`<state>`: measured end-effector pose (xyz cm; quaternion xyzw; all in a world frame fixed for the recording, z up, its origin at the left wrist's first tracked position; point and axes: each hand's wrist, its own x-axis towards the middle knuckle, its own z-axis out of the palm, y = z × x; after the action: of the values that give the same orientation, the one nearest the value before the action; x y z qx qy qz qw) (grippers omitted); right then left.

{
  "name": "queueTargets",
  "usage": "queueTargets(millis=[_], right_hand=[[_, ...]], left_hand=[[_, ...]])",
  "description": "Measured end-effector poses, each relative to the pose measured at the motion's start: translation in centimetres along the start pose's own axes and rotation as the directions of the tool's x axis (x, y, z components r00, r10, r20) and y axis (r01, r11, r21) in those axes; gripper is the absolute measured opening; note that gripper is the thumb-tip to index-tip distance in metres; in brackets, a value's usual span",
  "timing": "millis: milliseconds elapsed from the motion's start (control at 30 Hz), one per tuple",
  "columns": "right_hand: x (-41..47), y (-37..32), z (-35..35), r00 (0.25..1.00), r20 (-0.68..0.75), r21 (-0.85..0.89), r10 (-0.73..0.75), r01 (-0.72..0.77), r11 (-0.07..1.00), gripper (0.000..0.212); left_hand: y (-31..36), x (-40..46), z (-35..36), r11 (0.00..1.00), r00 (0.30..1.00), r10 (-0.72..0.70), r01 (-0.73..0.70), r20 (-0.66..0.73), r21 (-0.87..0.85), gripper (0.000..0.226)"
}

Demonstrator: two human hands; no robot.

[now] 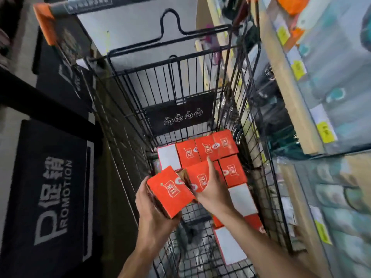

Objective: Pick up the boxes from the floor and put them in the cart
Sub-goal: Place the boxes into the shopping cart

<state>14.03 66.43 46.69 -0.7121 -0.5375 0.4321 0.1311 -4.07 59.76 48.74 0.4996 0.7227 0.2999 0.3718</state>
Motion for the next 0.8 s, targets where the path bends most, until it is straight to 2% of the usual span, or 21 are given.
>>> queueTargets(millis=[67, 167, 367, 533, 633, 733, 800], right_hand=[[0.8, 0.8, 0.9, 0.999, -0.026, -0.005, -0.021, 0.021, 1.0, 0.128], [1.9, 1.6, 3.0, 0.997, -0.071, -0.019, 0.031, -0.032, 0.999, 0.13], [4.2, 3.5, 6.9, 0.982, -0.19, -0.131, 0.01, -0.035, 0.991, 0.13], [5.6, 6.0, 9.3, 0.987, -0.155, -0.19, -0.051, 0.021, 0.981, 0.129], [6.1, 7.2, 9.8, 0.983, -0.132, -0.273, -0.127, 0.087, 0.958, 0.116], [6.0, 7.8, 10.0, 0.969, -0.128, -0.26, -0.21, 0.172, 0.95, 0.13], [5.9, 7.7, 9.9, 0.969, -0.121, -0.28, -0.214, 0.173, 0.944, 0.127]], left_hand=[[-0.9, 0.5, 0.6, 1.0, 1.0, -0.016, 0.016, 0.01, -0.022, 0.124], [-1.9, 0.8, 1.2, 0.998, 0.999, -0.019, 0.021, 0.039, -0.056, 0.135], [-4.3, 0.4, 2.0, 0.995, 0.998, -0.02, 0.025, 0.058, -0.092, 0.137], [-5.9, 0.3, 2.4, 0.991, 0.997, -0.031, 0.04, 0.073, -0.126, 0.14], [-6.2, 0.3, 2.8, 0.99, 0.995, -0.028, 0.04, 0.095, -0.132, 0.141], [-6.5, 0.3, 2.9, 0.994, 0.994, -0.031, 0.042, 0.109, -0.1, 0.142], [-6.1, 0.3, 2.7, 0.995, 0.994, -0.044, 0.053, 0.103, -0.088, 0.143]])
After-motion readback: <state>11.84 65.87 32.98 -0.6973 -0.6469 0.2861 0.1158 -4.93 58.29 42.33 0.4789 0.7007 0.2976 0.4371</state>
